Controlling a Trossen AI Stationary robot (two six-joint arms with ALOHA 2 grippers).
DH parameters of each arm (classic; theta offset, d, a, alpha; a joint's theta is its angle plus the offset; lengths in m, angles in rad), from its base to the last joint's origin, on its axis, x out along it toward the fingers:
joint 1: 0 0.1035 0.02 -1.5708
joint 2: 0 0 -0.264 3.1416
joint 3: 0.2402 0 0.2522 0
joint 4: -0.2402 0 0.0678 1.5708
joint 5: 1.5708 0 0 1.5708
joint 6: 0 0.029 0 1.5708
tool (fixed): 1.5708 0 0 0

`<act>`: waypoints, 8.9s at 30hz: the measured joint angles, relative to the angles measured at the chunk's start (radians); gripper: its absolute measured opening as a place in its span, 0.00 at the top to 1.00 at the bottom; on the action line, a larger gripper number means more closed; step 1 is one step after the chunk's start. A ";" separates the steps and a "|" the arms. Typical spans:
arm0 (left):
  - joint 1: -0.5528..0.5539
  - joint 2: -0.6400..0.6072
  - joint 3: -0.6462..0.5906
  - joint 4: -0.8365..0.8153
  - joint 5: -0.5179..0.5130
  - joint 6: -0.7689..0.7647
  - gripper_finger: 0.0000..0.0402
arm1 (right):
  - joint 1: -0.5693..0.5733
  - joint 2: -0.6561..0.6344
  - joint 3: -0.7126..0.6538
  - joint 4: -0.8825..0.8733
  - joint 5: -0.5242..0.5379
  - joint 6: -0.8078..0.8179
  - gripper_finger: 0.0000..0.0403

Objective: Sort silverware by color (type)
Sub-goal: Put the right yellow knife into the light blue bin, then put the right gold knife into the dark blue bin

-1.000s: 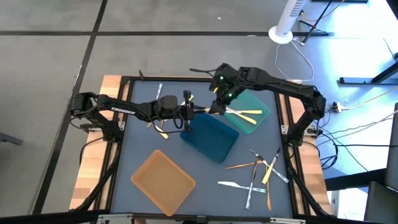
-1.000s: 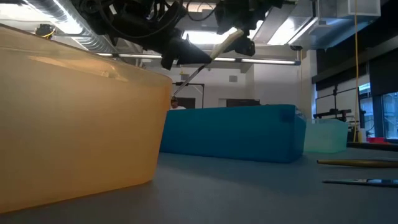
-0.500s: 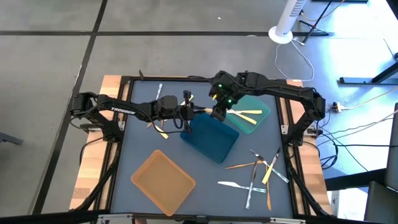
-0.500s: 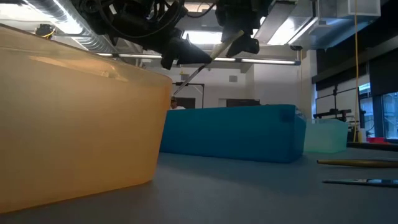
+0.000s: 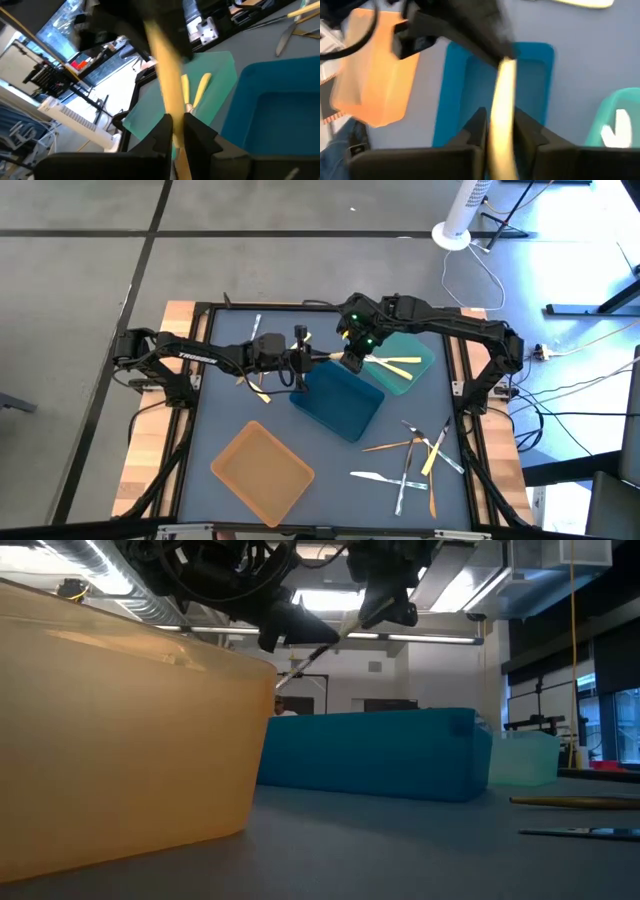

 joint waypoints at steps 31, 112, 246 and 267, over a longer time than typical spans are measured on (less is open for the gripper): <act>0.004 0.000 0.003 0.019 -0.123 -0.060 0.92 | 0.002 -0.031 0.000 -0.052 0.023 -0.005 0.95; 0.006 0.000 0.002 0.008 -0.176 -0.113 0.92 | -0.354 -0.689 -1.014 0.382 0.152 0.047 0.93; 0.394 -0.220 0.003 -0.738 0.066 -0.916 0.45 | -0.353 -0.688 -1.014 0.363 0.180 0.048 0.49; 0.492 -0.120 0.001 -1.084 0.087 -0.918 0.45 | -0.353 -0.688 -1.014 0.363 0.180 0.048 0.49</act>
